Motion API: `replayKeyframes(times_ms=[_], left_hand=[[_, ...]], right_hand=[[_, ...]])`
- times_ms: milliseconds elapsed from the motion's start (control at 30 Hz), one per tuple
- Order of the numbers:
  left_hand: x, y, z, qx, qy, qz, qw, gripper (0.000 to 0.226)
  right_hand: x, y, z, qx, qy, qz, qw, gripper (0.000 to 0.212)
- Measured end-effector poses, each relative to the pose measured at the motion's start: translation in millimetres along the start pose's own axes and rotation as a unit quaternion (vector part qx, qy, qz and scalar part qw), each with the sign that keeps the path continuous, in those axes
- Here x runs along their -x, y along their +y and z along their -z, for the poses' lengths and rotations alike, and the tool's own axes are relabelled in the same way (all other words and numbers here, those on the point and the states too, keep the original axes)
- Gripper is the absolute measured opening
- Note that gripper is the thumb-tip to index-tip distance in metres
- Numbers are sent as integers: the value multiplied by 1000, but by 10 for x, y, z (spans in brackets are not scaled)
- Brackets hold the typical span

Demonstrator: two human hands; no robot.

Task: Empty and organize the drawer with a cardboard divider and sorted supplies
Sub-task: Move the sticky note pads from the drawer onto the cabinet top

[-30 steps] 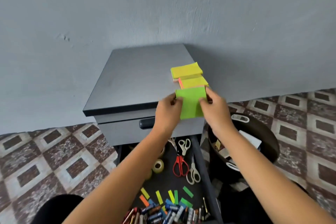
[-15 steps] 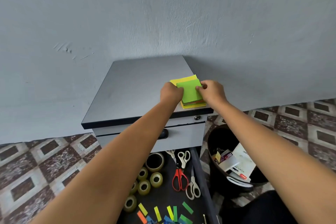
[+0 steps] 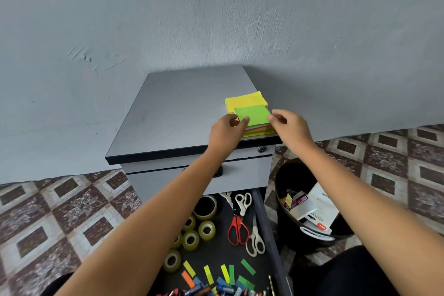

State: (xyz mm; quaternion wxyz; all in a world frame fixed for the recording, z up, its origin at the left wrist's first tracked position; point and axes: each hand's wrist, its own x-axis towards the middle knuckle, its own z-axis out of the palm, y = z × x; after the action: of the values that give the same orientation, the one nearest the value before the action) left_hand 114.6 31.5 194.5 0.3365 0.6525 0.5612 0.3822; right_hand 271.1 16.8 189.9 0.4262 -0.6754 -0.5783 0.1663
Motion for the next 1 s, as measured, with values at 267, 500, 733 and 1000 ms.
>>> replayKeyframes(times_ms=[267,500,733,1000], left_hand=[[130,-53,-45,-40,-3,-76,996,37],[45,-81,-68,-49,-3,-61,997,39],[322,-190,39,-16,62,-109,992,39],[1021,-1093,-5,-47,38,-40,997,29]], right_hand=[[62,46,-1,-12,8,18,1000,38],[51,43,-16,-17,21,19,999,37],[394,2,-51,-130,113,-21,985,35],[1280,364,-615,-152,-3,-72,986,22]])
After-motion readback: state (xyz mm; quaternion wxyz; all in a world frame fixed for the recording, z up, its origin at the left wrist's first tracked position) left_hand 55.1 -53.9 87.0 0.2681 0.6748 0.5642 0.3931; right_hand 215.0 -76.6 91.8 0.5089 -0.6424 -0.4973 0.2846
